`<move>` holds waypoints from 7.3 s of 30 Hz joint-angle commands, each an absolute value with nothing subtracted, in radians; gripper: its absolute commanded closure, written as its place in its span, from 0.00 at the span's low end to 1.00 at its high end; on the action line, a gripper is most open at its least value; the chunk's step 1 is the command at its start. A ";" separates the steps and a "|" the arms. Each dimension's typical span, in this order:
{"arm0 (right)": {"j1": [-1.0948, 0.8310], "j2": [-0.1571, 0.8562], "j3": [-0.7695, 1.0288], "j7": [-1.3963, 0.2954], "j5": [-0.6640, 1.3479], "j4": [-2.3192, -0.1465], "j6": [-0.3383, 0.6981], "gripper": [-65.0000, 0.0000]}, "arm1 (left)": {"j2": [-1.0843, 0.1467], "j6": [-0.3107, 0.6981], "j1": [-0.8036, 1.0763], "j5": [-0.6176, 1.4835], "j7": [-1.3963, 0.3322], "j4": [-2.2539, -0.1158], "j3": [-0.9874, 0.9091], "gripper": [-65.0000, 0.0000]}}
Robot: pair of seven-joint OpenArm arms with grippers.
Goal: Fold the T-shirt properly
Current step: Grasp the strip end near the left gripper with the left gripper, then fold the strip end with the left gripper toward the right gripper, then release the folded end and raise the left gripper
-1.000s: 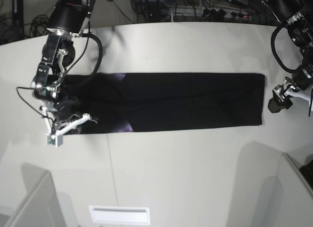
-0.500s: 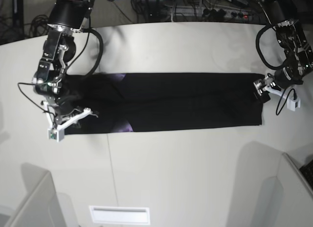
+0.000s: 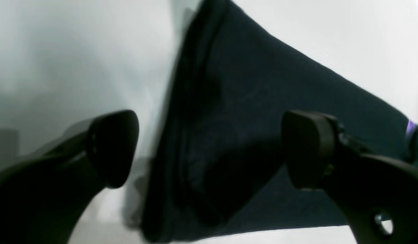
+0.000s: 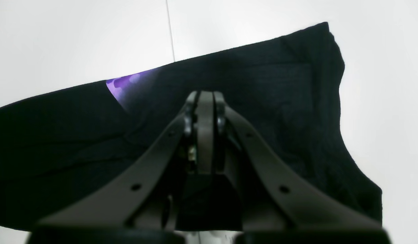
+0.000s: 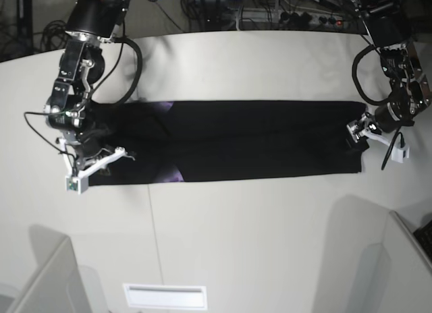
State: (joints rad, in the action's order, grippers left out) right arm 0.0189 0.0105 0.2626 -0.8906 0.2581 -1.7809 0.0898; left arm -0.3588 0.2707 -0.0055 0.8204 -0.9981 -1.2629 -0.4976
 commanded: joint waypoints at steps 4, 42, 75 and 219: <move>0.038 0.015 0.265 -0.869 0.266 -1.804 0.094 1.00 | -0.357 0.259 -0.001 0.800 -1.050 -1.250 -0.492 0.27; -0.019 0.018 0.272 -0.871 0.443 -1.804 0.094 1.00 | -0.483 0.254 0.226 0.796 -0.952 -1.679 -0.542 1.00; -0.019 0.018 0.272 -0.871 0.443 -1.802 0.094 1.00 | -0.309 0.139 0.036 0.803 -1.006 -1.722 -0.001 1.00; 0.159 0.102 0.346 -1.135 0.587 -1.265 0.205 0.33 | -0.286 0.278 0.179 0.503 -0.768 -1.635 -0.364 1.00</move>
State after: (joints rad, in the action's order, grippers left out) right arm 0.1596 0.0982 0.3462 -1.1027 0.6220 -1.2724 0.2108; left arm -0.2760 0.2771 0.1875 0.4969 -0.7845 -1.6196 -0.3592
